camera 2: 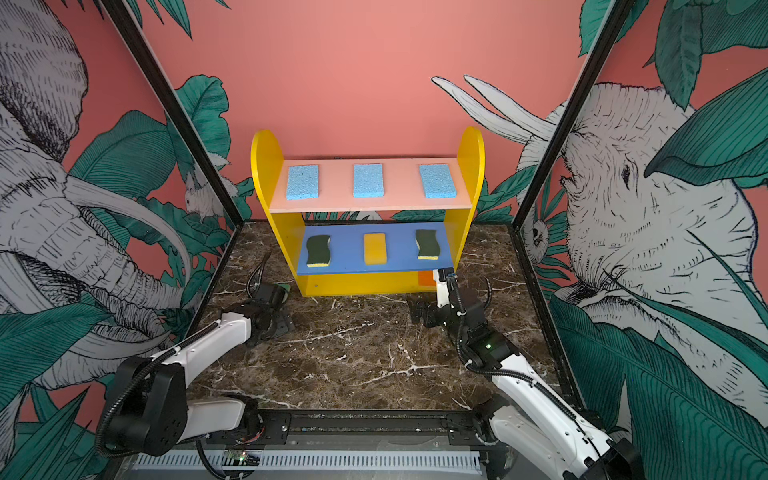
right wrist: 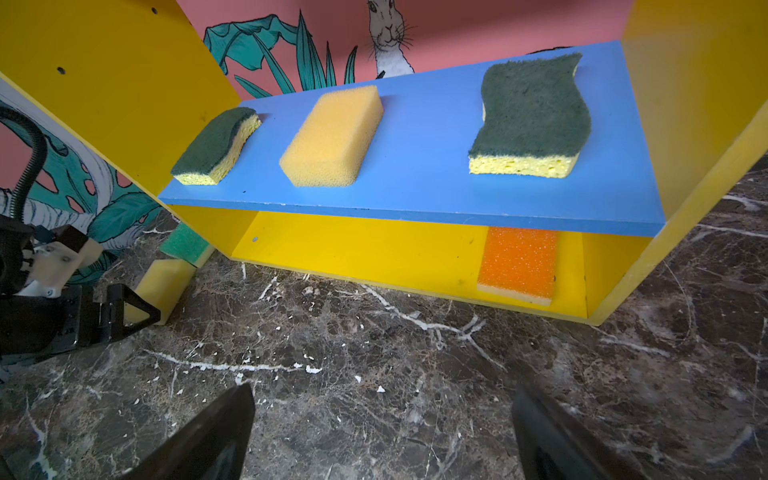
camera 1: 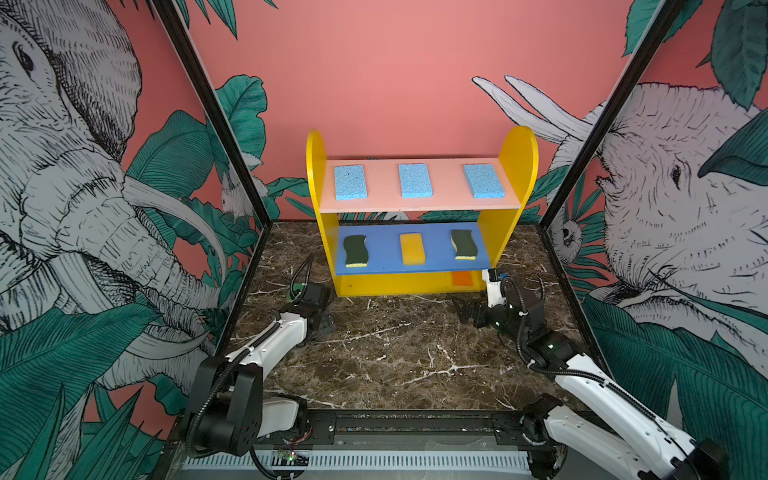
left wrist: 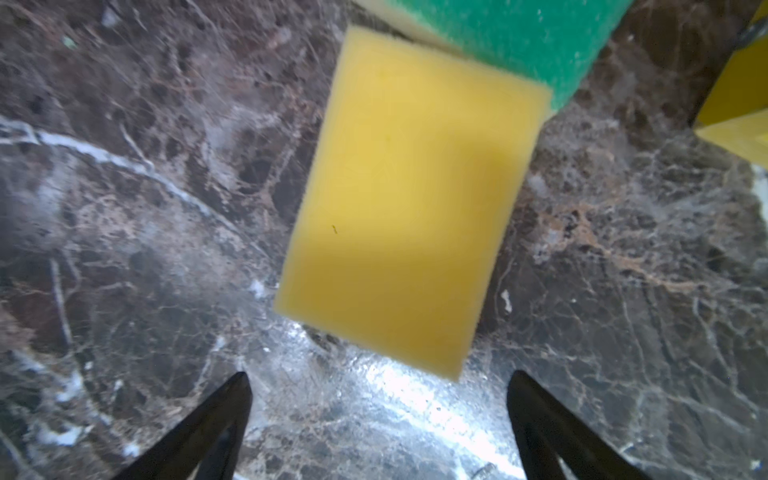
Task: Place and organize the cleaning sponges onto the shelf
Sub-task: 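Lift the yellow sponge with the left gripper while the right gripper draws back, then carry the yellow sponge toward the yellow shelf base with the left gripper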
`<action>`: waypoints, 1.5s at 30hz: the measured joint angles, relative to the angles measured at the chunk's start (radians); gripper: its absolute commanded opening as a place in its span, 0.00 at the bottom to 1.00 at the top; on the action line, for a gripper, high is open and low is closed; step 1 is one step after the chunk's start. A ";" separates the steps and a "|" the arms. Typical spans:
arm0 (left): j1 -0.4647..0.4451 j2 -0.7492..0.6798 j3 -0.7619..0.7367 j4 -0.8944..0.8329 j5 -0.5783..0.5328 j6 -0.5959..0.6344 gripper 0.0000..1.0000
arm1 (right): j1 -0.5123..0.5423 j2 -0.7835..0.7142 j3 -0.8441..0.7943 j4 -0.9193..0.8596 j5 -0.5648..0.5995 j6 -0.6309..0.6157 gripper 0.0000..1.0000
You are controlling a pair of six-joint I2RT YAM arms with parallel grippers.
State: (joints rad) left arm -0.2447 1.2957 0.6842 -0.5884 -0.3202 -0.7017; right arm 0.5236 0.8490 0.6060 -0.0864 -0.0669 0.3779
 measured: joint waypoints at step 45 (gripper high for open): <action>0.024 0.128 0.031 0.110 0.109 0.080 0.74 | 0.000 -0.077 0.003 -0.071 0.029 -0.027 0.99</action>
State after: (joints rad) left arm -0.2211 1.4235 0.7151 -0.4786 -0.2111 -0.6212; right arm 0.5236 0.7715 0.6086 -0.1577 -0.0380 0.3511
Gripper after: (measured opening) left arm 0.747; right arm 0.990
